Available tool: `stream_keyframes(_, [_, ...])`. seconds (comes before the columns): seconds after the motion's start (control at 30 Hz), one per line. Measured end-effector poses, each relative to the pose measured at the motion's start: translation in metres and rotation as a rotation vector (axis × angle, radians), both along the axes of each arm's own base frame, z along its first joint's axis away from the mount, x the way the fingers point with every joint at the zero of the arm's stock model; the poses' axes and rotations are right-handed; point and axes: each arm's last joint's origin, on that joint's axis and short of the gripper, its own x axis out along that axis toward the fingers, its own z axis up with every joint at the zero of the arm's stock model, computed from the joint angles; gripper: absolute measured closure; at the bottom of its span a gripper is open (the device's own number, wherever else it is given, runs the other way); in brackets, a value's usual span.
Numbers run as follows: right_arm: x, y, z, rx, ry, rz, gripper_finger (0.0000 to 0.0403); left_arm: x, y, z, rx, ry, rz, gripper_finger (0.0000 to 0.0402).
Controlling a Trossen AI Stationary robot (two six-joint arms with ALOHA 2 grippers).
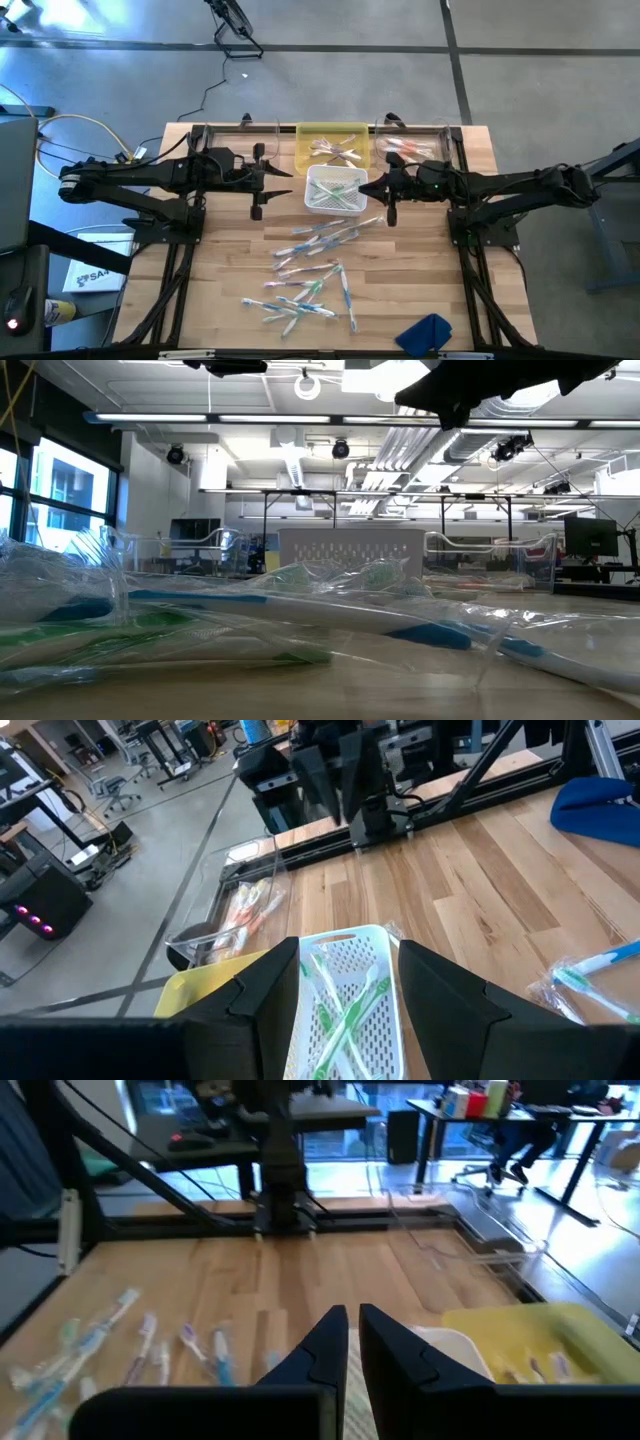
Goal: Pick & Place Toothbrushes
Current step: Put the blue toothbrush into the left transparent bin
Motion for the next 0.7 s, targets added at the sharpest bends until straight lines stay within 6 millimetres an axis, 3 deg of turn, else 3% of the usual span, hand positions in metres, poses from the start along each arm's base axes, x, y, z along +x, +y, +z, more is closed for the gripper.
stream_keyframes(0.7, [0.000, 0.031, 0.001, 0.068, -0.019, 0.121, 0.0387, 0.000, 0.000, 0.000, 0.000, 0.000, -0.001, 0.0233])
